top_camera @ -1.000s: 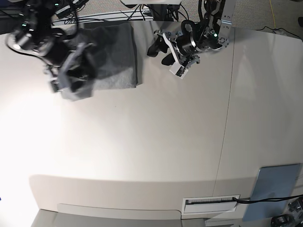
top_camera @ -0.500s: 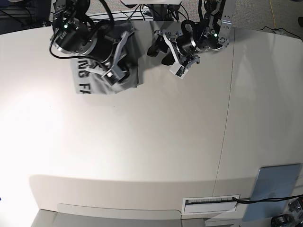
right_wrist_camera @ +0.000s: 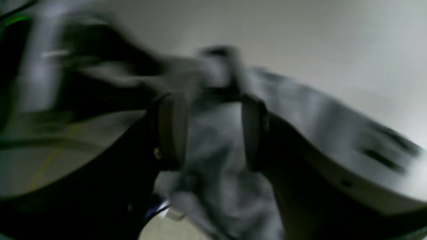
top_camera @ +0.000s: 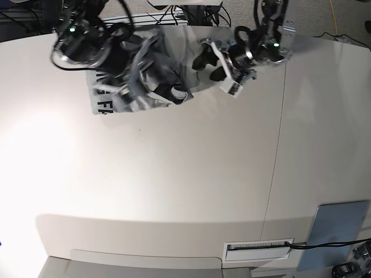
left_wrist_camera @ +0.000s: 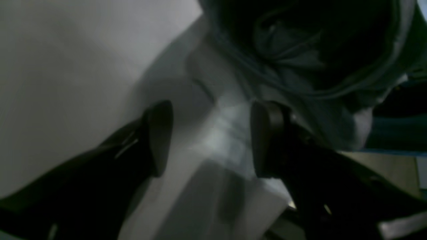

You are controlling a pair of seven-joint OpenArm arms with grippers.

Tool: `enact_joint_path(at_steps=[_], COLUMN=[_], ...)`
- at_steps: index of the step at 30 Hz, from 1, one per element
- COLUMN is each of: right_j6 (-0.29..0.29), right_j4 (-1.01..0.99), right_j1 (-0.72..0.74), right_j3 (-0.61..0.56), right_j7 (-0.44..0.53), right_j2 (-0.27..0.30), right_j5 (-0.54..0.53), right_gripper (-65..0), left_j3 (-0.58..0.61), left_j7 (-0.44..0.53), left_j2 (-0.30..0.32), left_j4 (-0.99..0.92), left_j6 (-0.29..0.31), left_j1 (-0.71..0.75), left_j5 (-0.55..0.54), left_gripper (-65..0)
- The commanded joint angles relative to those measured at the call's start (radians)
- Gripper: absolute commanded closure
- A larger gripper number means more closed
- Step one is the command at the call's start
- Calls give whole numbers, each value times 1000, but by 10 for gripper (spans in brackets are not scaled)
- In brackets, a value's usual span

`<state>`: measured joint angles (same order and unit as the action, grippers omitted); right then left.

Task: Fold the T-shirt properly
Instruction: 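Lift the shirt end with the right gripper and fold it over toward the left gripper, then release the right gripper and grasp the shirt edge with the left gripper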

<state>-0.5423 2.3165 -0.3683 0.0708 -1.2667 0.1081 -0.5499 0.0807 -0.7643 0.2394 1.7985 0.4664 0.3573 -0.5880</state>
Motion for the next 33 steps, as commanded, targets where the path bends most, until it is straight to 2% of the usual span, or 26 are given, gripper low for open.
enact_joint_path(at_steps=[1,5,9,13,16,19,20,23,25,27,28,30,32,33], right_j6=[8,58,72,80,80,80,80,80,80,80,80,79,79,79], right_j4=[19,19,18,8,-26,-64,-76,-93,-93,-93,-93,-93,-93,-93], right_j1=[6,5,1,-13,-27,-37,-37,-37,-37,-37,-36,-36,-36,-36], right_j3=[46,267,473,623,672,671,671,671,671,671,671,671,671,671], right_j7=[36,65,62,61,63,62,61,47,40,40,40,41,42,45], right_j2=[8,35,88,118,125,124,124,124,125,125,125,125,125,125], right_j5=[0,35,49,37,11,8,8,8,8,3,-2,-20,-23,-22], right_gripper=[-264,-264,-264,-264,-264,-264,-264,-264,-264,-264,-264,-264,-264,-264], left_j3=[-1,2,2,6,56,162,200,283,301,303,303,303,303,303], left_j7=[21,23,24,18,-10,11,23,33,32,31,31,19,8,-17], left_j2=[-1,-20,-84,-161,-181,-181,-180,-180,-180,-180,-180,-180,-174,-169], left_j4=[48,151,191,164,161,161,161,161,161,161,161,161,168,175], left_j6=[29,33,32,33,34,26,4,-125,-145,-145,-141,-90,-13,35], left_j1=[-5,-5,-9,-11,-11,-11,-11,-11,-11,-11,-10,-8,-2,-2], left_j5=[-47,-64,-61,31,65,103,145,322,390,407,404,384,331,290], left_gripper=[-358,-358,-358,-359,-359,-358,-358,-358,-358,-350,-320,-193,-43,-6])
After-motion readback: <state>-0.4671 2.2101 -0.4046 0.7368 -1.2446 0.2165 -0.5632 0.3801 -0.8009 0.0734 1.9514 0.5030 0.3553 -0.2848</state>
